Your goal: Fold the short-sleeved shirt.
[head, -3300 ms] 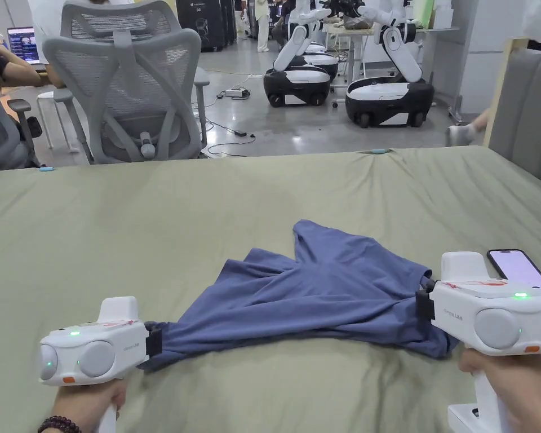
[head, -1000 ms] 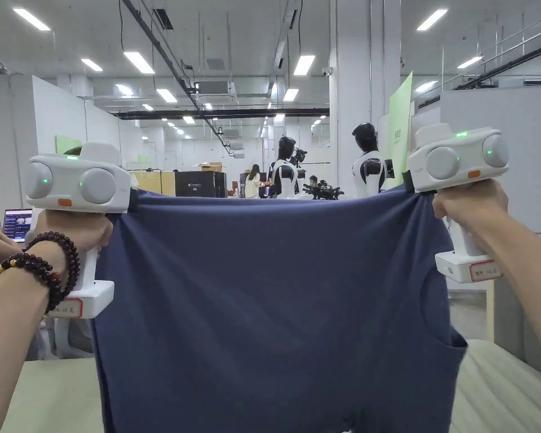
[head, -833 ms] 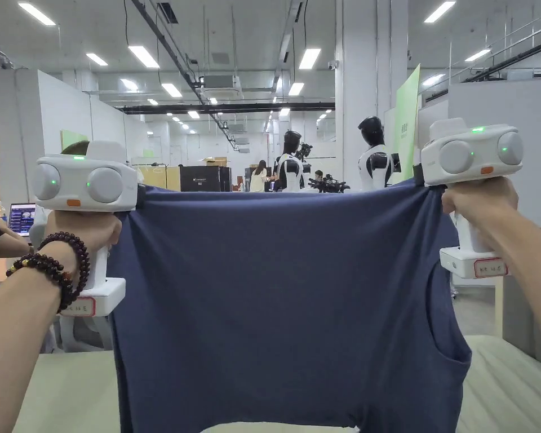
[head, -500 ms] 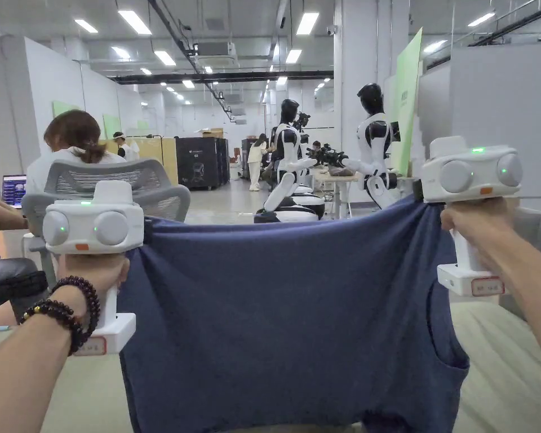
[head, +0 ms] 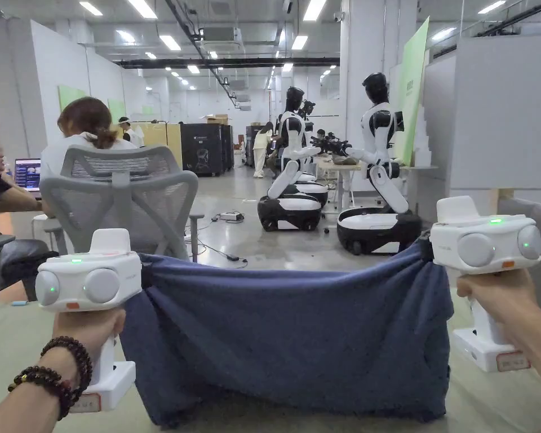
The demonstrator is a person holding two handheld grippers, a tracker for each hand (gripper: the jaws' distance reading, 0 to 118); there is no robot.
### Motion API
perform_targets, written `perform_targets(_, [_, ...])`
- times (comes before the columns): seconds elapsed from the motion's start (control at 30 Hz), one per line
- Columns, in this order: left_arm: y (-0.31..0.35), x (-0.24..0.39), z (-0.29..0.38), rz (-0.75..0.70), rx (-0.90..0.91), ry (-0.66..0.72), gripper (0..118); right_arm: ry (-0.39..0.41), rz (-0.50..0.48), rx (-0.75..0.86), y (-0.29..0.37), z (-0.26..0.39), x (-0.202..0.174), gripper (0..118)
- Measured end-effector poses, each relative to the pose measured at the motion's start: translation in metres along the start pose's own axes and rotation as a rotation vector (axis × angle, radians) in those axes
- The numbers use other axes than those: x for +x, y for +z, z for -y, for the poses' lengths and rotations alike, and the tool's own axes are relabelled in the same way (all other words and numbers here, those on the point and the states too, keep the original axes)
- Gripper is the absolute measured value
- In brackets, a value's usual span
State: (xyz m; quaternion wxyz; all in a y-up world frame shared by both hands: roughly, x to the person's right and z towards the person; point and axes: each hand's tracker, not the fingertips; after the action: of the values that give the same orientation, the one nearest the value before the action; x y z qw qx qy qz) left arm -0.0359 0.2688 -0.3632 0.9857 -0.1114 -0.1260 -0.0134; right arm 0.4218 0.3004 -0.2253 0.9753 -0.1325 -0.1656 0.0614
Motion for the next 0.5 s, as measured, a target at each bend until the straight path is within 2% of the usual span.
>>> perform_targets(0.13, [0.067, -0.010, 0.055, 0.063, -0.019, 0.088, 3, 0.008, 0.001, -0.062, 0.054, 0.053, -0.001, 2])
perform_targets(0.2, [0.095, -0.014, 0.085, 0.061, -0.046, 0.150, 3, -0.039, -0.023, -0.094, 0.081, 0.082, -0.001, 2])
perform_targets(0.3, [0.132, -0.019, 0.128, 0.078, -0.084, 0.159, 3, -0.073, -0.032, -0.136, 0.119, 0.126, -0.003, 2])
perform_targets(0.5, [0.199, -0.023, 0.207, 0.111, -0.198, 0.115, 3, -0.051, -0.030, -0.262, 0.178, 0.219, -0.020, 2])
